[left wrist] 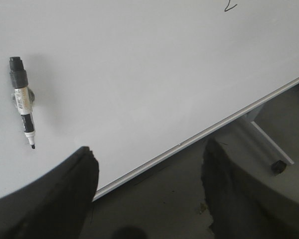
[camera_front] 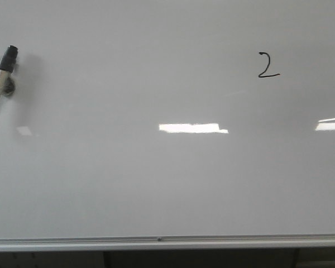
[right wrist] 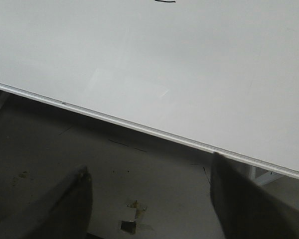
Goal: Write number 2 on whiteboard
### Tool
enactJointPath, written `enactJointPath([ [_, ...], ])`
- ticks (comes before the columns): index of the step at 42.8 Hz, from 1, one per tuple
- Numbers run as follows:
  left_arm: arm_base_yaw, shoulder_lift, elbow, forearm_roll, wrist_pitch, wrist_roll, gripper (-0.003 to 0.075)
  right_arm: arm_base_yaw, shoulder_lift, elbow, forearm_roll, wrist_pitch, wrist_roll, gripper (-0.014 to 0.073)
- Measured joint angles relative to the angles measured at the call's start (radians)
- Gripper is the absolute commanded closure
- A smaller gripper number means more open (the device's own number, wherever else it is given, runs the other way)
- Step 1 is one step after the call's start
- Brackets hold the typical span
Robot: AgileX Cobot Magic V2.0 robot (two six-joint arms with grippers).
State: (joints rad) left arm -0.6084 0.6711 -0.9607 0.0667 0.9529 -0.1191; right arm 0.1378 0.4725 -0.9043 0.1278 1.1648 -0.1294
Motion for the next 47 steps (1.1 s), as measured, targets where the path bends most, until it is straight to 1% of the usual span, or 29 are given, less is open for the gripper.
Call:
enactJointPath([
  [4,0.0,-0.004,0.0,-0.002,0.006,0.004,0.0279,0.0,-0.011,0.0,0.0,0.0,0.0,0.0071],
  [7,0.0,-0.004,0.0,-0.01,0.013,0.024,0.0279,0.0,-0.011,0.002,0.0,0.0,0.0,0.0104],
  [15,-0.001,-0.004,0.002,-0.036,0.017,0.075,0.0286,0.0,-0.011,0.002,-0.001,0.0,0.0,0.0305],
  [17,-0.001,-0.004,0.006,-0.039,0.017,0.08,0.0311,0.0,-0.011,0.002,-0.001,0.0,0.0,0.0353],
  [20,-0.001,-0.004,0.012,-0.041,0.017,0.08,0.0374,0.0,-0.011,0.002,-0.001,0.0,0.0,0.0419],
  [25,-0.001,-0.004,0.012,-0.043,0.017,0.08,0.0514,0.0,-0.011,0.002,-0.001,0.0,0.0,0.0529],
  [27,-0.001,-0.004,0.012,-0.043,0.017,0.08,0.058,0.0,-0.011,0.002,-0.001,0.0,0.0,0.0568],
  [31,-0.001,-0.004,0.012,-0.043,0.017,0.08,0.0686,0.0,-0.011,0.002,-0.001,0.0,0.0,0.0636],
  [34,-0.001,-0.004,0.012,-0.043,0.017,0.08,0.074,0.0,-0.011,0.002,-0.001,0.0,0.0,0.0665],
  [38,-0.001,-0.004,0.012,-0.043,0.017,0.08,0.0741,0.0,-0.011,0.002,-0.001,0.0,0.0,0.0662],
  [47,-0.001,-0.004,0.012,-0.016,0.004,0.021,0.0741,0.0,-0.011,0.002,-0.001,0.0,0.002,0.0662],
])
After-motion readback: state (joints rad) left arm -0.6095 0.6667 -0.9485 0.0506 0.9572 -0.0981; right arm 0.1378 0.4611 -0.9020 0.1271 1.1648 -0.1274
